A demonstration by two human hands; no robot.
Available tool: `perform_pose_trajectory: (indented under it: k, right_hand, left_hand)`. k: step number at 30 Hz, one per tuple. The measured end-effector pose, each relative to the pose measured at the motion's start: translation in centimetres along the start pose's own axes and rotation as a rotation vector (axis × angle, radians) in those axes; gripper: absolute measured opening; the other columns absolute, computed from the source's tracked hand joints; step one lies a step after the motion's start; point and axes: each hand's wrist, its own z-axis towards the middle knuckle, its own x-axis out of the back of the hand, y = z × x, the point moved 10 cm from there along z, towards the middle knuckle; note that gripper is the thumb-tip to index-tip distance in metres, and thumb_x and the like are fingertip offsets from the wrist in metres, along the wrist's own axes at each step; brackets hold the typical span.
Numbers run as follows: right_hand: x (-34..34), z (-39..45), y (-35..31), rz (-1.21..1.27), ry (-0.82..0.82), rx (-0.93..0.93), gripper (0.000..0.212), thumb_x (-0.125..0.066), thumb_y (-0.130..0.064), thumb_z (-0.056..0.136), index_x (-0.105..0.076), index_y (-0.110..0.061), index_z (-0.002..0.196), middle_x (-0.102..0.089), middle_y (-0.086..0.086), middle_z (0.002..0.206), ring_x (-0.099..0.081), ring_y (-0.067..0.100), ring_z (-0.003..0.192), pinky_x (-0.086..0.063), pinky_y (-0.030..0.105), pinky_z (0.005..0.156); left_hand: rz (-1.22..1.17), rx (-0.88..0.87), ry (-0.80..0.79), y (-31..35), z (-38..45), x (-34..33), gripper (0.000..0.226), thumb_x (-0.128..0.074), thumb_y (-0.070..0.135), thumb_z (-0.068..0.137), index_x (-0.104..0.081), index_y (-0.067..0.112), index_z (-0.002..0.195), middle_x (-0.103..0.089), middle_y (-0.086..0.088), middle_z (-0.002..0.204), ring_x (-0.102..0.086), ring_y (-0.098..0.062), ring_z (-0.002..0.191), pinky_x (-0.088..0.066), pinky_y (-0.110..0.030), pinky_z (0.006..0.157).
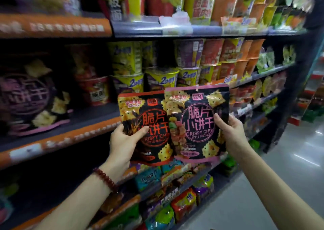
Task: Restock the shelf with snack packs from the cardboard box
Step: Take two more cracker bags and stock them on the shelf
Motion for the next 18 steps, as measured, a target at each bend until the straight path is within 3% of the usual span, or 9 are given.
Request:
perform_pose_trajectory:
  k: [6,12,18]
  right_hand:
    - [-12.7,-1.0,-1.6,-0.059,-0.22,0.074,0.02,-0.058,-0.026,0.093,-0.066,-0.01,0.102,-0.075,0.001,0.093,-0.071,0.015,0.085,-0.055,0.024,0.065]
    - [-25.7,-2.7,-2.9,0.022,-0.384,0.105,0.02,-0.058,-0.024,0.092,-0.068,-0.008,0.101,-0.075,0.006,0.096,-0.071,0.022,0.09,-0.057,0.038,0.078]
    - [-36.9,-4.8,-4.4,0.132,-0.463,0.12,0.014,-0.059,-0.024,0.092,-0.068,-0.014,0.094,-0.075,0.004,0.093,-0.071,0.019,0.089,-0.057,0.036,0.075]
  left_hand:
    - [0.007,-0.116,0.165,4.5,-2.0,11.5,0.027,-0.079,0.019,0.074,-0.062,0.026,0.094,-0.071,0.007,0.097,-0.068,-0.007,0.088,-0.055,-0.027,0.071]
    - [0.01,-0.174,0.352,7.6,-4.3,23.9,0.03,-0.078,0.016,0.075,-0.063,0.021,0.1,-0.072,0.007,0.097,-0.069,-0.007,0.088,-0.055,-0.027,0.07]
    - [0.043,-0.216,0.507,10.7,-6.3,34.9,0.023,-0.077,0.016,0.076,-0.063,0.024,0.093,-0.072,0.005,0.098,-0.068,-0.012,0.092,-0.055,-0.031,0.073]
